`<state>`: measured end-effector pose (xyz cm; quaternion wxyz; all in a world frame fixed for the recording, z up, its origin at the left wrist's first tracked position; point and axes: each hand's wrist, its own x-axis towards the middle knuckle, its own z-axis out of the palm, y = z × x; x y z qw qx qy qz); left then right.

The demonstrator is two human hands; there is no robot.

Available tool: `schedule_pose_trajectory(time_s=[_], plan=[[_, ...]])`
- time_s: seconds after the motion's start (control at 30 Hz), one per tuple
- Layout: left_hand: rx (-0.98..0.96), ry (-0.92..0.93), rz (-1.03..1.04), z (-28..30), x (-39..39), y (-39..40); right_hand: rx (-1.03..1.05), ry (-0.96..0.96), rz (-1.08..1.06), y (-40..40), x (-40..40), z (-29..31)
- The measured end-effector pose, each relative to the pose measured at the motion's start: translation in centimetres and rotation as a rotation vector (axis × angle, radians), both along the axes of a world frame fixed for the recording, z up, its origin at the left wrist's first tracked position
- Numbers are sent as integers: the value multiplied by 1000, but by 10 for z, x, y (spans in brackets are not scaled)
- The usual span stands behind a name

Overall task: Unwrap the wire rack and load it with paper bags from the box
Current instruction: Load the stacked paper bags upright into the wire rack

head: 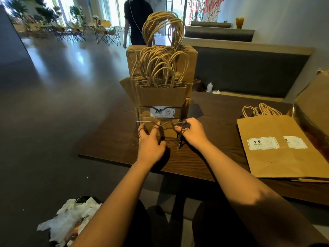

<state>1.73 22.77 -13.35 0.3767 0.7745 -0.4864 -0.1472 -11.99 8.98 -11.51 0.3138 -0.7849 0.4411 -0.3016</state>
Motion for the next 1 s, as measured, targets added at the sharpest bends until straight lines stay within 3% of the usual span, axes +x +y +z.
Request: schedule_pose_trajectory(time_s=[0.23, 0.47, 0.6, 0.83, 0.9, 1.0], plan=[[30, -63, 9, 8, -15, 1, 73, -247, 11, -3, -10, 33], [354, -92, -115, 37, -32, 6, 118, -318, 8, 1, -23, 35], [411, -168, -107, 52, -50, 0, 111, -302, -34, 0, -45, 31], [439, -269, -105, 67, -102, -20, 26, -99, -261, -25, -130, 31], [473, -337, -69, 68, -112, -21, 16, 57, -341, -34, -156, 27], [500, -533, -8, 64, -128, -23, -9, 473, -517, -40, -192, 21]])
